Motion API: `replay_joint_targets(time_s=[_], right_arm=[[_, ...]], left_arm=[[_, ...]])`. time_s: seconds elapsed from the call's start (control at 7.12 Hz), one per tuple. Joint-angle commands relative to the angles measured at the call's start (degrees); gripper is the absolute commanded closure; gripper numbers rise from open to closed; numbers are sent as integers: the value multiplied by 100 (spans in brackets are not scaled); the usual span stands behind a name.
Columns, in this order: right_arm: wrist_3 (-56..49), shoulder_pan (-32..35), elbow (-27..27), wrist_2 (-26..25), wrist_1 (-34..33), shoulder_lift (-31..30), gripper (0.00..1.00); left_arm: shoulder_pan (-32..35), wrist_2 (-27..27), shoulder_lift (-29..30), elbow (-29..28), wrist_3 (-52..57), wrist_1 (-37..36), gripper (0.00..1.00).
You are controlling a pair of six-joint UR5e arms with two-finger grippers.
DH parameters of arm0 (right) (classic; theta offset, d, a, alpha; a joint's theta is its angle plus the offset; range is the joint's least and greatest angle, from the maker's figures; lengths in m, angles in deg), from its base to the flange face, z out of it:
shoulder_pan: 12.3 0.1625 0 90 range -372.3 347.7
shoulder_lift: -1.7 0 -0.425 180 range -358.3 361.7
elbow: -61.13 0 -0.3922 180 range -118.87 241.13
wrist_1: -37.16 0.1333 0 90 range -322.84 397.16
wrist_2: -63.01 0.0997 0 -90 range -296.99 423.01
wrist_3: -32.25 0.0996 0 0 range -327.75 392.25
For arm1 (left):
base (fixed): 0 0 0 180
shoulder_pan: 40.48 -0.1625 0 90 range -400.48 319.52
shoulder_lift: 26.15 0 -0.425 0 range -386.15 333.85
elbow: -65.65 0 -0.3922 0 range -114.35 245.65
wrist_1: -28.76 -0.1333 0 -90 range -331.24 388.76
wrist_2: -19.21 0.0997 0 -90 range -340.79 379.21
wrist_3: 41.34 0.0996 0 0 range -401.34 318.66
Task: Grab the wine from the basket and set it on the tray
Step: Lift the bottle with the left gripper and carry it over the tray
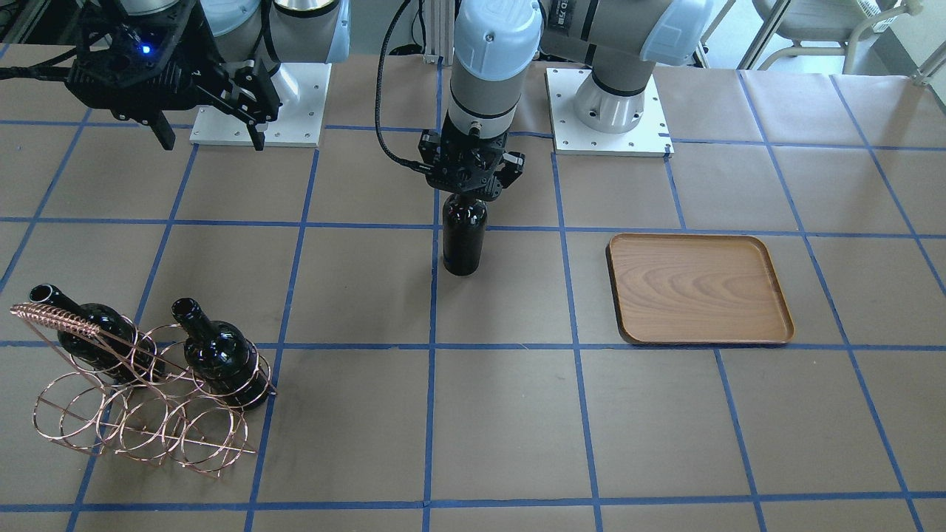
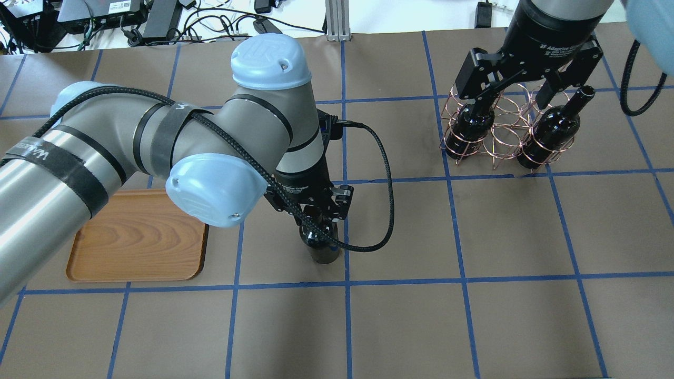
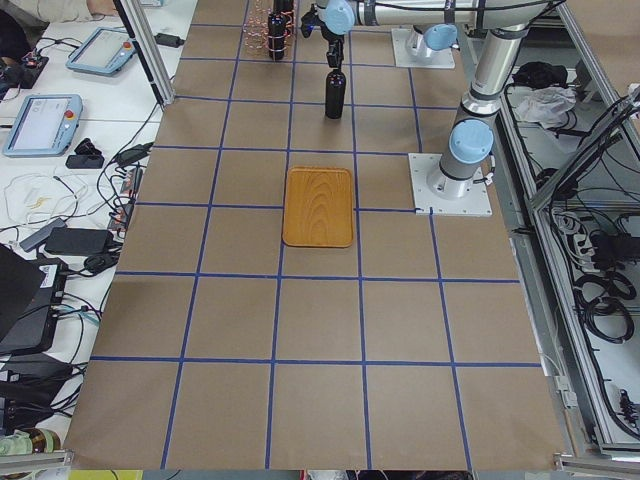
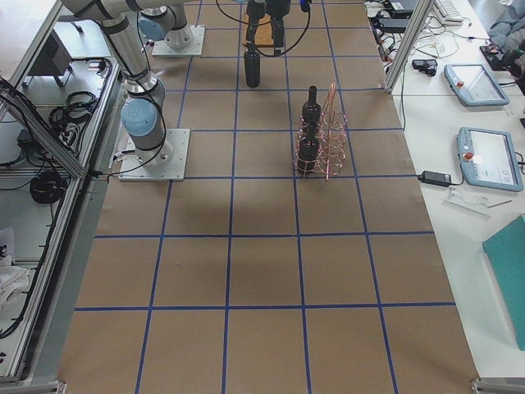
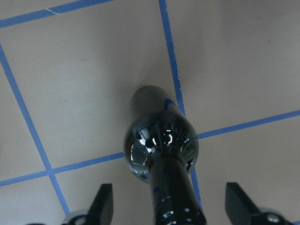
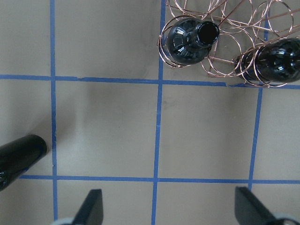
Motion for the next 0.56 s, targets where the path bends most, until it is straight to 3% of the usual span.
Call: replay_joint_targets(time_s=[0.0, 0.14, 0.28, 0.42], right_arm=[[-39, -19, -29, -19, 6, 9, 0], [22, 25, -20, 7, -38, -35, 0], [-82, -27, -37, -36, -29, -18, 0], [65, 51, -55, 16, -47, -52, 0]], left_arm=[[0, -45, -2, 0, 3, 28, 41], [0, -27, -2, 0, 3, 46, 46], [0, -18, -10, 0, 3, 54, 58], [-9, -10, -10, 0, 12, 54, 81]])
